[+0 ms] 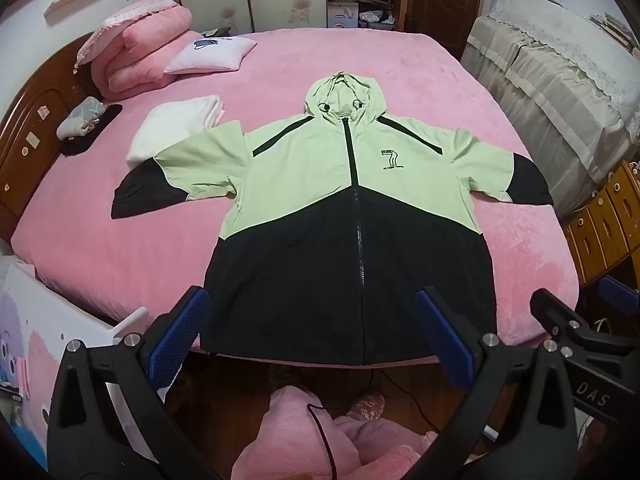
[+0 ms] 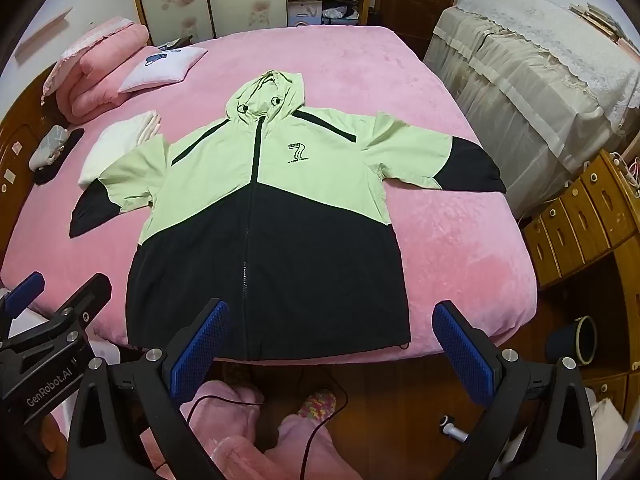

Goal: Fold large clothes

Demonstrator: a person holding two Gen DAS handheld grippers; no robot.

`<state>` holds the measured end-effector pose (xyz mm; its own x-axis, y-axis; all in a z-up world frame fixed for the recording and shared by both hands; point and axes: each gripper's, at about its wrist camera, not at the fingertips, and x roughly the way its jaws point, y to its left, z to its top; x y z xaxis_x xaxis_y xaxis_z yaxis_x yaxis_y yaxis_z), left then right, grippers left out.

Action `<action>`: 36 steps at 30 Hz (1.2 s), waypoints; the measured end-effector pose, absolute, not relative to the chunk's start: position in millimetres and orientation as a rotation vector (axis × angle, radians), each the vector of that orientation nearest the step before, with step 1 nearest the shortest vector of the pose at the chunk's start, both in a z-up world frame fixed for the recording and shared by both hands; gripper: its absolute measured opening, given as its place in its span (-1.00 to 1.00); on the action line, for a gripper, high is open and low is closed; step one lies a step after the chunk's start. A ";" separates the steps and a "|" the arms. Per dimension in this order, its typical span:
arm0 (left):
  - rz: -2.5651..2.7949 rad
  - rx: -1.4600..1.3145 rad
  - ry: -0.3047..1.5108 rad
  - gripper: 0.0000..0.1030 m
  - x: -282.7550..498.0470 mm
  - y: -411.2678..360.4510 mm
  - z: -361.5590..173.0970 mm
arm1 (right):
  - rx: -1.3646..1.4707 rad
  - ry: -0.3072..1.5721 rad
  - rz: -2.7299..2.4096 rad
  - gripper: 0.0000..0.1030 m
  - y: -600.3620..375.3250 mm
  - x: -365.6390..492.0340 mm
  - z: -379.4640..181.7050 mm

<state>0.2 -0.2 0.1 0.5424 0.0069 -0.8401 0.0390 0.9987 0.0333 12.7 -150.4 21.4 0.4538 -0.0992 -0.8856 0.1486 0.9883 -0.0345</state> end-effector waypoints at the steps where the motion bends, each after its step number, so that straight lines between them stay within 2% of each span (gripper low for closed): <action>1: -0.020 0.050 0.996 0.98 0.4 -0.1 0.1 | 0.051 1.089 -0.153 1.00 -150.4 12.8 21.3; 36: -0.040 0.071 0.975 0.98 0.1 -9.1 7.8 | 0.057 1.092 -0.147 1.00 -153.6 18.2 18.7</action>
